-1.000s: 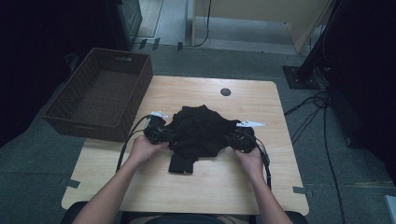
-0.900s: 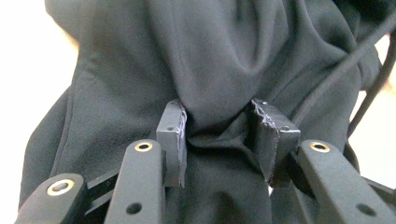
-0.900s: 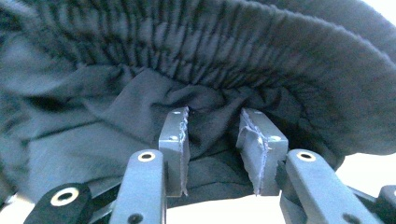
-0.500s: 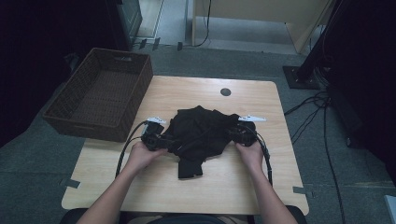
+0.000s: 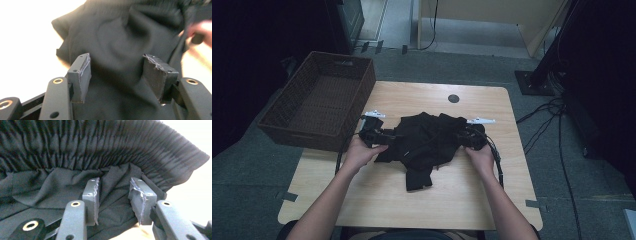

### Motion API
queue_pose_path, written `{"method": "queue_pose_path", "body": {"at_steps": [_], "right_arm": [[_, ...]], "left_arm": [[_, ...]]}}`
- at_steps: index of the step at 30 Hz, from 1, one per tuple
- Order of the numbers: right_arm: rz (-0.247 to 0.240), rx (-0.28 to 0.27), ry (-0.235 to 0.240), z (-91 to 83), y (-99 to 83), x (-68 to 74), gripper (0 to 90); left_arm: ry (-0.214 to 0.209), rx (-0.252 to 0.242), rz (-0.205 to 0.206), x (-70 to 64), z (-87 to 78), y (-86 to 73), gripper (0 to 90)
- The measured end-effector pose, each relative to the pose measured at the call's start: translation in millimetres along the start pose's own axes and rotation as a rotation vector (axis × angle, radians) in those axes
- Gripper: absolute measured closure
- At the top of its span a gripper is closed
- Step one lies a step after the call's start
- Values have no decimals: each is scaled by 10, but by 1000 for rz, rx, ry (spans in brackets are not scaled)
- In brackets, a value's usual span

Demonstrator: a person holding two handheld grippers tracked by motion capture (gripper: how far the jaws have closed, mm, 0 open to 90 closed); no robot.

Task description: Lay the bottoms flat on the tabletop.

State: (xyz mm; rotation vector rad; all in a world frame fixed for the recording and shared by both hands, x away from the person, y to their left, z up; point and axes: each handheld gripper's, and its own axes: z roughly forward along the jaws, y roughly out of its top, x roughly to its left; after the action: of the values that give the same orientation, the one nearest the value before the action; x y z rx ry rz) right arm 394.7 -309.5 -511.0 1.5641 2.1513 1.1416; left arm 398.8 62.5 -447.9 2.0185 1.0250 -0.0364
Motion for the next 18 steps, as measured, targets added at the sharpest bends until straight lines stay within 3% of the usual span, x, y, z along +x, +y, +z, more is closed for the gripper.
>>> {"method": "queue_pose_path", "body": {"at_steps": [2, 5, 10, 14, 18], "right_arm": [[0, 3, -4, -13, -4, 3, 597], [3, -11, -9, -103, -62, 25, 586], [8, -13, -4, -250, -146, 89, 559], [16, -21, 11, -379, -195, 159, 541], [-3, -31, 16, -493, -276, 264, 497]], "left_arm": [[-12, -21, -2, -14, -23, 25, 401], [47, 22, 66, -30, 25, 94, 394], [58, 50, 40, 91, 163, 173, 396], [91, 59, 69, 169, 304, 266, 397], [76, 87, 61, 235, 435, 317, 396]]}}
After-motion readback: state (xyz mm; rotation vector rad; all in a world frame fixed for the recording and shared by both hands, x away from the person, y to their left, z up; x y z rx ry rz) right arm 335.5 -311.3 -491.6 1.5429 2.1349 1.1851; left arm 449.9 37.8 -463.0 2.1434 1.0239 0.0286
